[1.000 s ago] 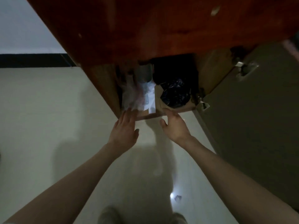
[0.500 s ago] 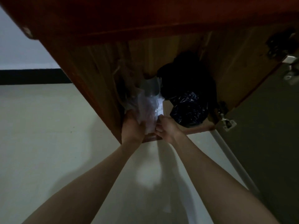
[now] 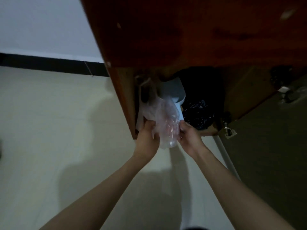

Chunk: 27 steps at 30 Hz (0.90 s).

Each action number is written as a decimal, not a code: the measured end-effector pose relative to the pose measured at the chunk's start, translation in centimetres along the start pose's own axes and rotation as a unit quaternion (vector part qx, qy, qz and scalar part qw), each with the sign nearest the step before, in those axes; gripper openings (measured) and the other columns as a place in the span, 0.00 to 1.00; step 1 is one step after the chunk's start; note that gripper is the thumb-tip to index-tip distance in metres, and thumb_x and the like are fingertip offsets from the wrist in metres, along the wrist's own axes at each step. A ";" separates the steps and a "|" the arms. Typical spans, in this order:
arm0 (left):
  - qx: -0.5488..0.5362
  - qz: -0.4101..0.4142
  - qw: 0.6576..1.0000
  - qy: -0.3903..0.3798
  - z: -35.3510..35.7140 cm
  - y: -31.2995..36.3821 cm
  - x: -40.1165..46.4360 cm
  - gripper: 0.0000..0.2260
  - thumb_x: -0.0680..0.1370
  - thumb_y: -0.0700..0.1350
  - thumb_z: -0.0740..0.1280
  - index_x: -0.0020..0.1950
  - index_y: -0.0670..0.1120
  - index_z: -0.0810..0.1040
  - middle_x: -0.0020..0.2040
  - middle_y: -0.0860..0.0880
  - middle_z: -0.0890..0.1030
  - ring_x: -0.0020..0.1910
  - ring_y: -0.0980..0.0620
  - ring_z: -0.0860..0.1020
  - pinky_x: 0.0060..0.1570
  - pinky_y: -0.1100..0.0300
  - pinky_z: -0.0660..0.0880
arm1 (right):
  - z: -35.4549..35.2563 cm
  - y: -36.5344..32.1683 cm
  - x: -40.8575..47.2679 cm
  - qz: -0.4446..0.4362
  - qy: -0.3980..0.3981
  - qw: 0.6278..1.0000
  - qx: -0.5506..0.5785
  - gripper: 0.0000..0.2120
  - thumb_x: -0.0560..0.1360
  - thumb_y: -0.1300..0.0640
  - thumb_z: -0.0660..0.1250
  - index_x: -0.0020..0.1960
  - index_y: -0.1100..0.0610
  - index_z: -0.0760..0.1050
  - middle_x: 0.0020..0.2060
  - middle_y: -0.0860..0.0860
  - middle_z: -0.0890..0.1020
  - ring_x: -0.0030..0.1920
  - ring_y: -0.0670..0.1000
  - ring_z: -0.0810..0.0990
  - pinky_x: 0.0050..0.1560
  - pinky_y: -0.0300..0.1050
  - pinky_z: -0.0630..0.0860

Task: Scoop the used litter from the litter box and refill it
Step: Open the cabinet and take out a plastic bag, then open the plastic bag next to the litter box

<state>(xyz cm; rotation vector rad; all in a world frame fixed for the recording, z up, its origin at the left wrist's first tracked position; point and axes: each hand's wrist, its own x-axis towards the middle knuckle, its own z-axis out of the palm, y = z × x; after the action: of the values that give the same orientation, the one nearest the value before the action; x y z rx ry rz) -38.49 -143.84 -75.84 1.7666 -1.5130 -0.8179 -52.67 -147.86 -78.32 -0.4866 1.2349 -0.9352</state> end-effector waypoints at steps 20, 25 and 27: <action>0.011 -0.247 0.955 0.167 -27.8 -4.2 -22.4 0.05 0.75 0.39 0.68 0.40 0.47 0.75 0.37 0.50 0.76 0.38 0.53 0.72 0.39 0.67 0.68 | 13.1 -0.3 -16.4 -0.236 -0.154 0.794 -0.540 0.16 0.76 0.52 0.61 0.32 0.56 0.67 0.30 0.51 0.75 0.36 0.53 0.73 0.39 0.48 0.68; 0.048 -0.293 0.896 0.330 -33.3 -4.4 -29.7 0.01 0.75 0.39 0.67 0.45 0.43 0.76 0.40 0.47 0.78 0.39 0.51 0.73 0.40 0.59 0.69 | 20.6 2.5 -18.7 -0.181 -0.232 0.839 -0.458 0.13 0.77 0.54 0.60 0.41 0.63 0.76 0.30 0.56 0.80 0.28 0.50 0.79 0.32 0.47 0.75; 0.055 -0.307 0.869 0.384 -35.2 -5.0 -32.2 0.01 0.75 0.40 0.67 0.44 0.44 0.75 0.39 0.49 0.77 0.38 0.51 0.73 0.38 0.58 0.68 | 23.3 3.3 -20.1 -0.065 -0.259 0.889 -0.372 0.12 0.78 0.58 0.59 0.44 0.64 0.76 0.27 0.55 0.78 0.22 0.46 0.75 0.25 0.40 0.72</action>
<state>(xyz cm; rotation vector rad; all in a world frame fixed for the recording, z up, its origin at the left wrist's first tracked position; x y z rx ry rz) -11.53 -108.35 -58.05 2.3114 -0.4737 -0.2105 -30.46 -133.47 -62.30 -1.3495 1.0328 -0.3517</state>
